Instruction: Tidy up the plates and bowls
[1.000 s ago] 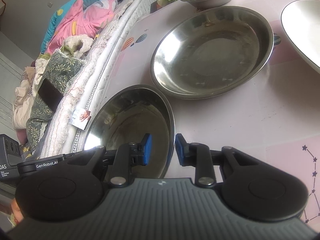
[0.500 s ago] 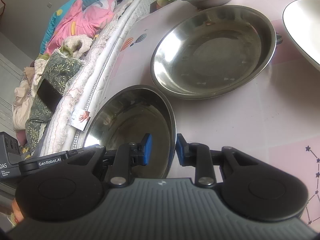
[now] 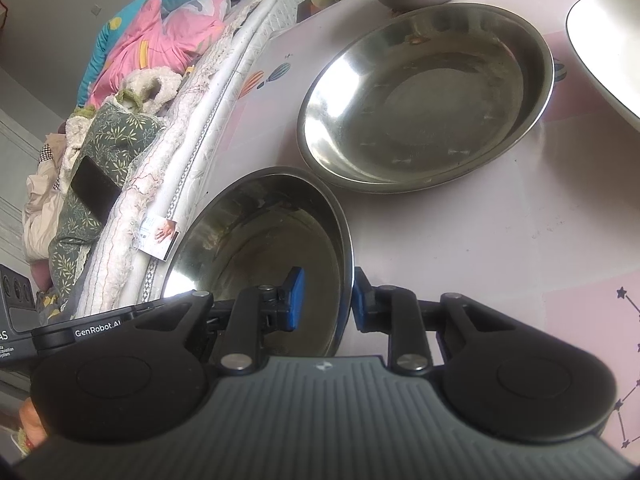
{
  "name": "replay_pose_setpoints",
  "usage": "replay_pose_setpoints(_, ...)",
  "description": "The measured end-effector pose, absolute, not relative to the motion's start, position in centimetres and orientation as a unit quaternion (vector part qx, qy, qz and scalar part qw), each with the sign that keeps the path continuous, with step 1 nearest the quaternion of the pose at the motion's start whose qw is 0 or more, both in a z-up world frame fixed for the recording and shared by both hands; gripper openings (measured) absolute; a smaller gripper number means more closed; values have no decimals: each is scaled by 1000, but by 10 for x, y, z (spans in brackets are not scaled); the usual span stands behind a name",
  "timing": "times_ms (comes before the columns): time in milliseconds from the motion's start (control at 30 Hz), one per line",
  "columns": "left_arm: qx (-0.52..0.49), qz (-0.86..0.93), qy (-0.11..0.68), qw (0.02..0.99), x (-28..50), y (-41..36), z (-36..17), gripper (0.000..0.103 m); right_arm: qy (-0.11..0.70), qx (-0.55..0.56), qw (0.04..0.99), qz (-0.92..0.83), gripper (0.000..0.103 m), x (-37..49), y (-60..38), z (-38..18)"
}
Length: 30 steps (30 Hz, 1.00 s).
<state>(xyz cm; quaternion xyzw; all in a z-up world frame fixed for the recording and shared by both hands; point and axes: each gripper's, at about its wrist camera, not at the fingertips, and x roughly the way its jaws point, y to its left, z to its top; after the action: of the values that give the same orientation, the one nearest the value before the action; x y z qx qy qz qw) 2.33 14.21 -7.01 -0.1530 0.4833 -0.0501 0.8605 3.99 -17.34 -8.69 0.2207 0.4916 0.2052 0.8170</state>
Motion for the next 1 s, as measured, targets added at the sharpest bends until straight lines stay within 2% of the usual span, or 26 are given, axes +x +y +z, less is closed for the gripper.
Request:
replay_pose_setpoints(233, -153, -59, 488, 857, 17, 142, -71, 31, 492, 222, 815, 208, 23, 39, -177, -88)
replay_pose_setpoints(400, -113, -48, 480, 868, 21, 134, -71, 30, 486, 211, 822, 207, 22, 39, -174, -90)
replay_pose_setpoints(667, -72, -43, 471, 878, 24, 126, -71, 30, 476, 195, 832, 207, 15, 38, -172, -92)
replay_pose_setpoints(1000, -70, -27, 479, 875, 25, 127, -69, 25, 475, 181, 835, 210, 15, 34, -171, -86)
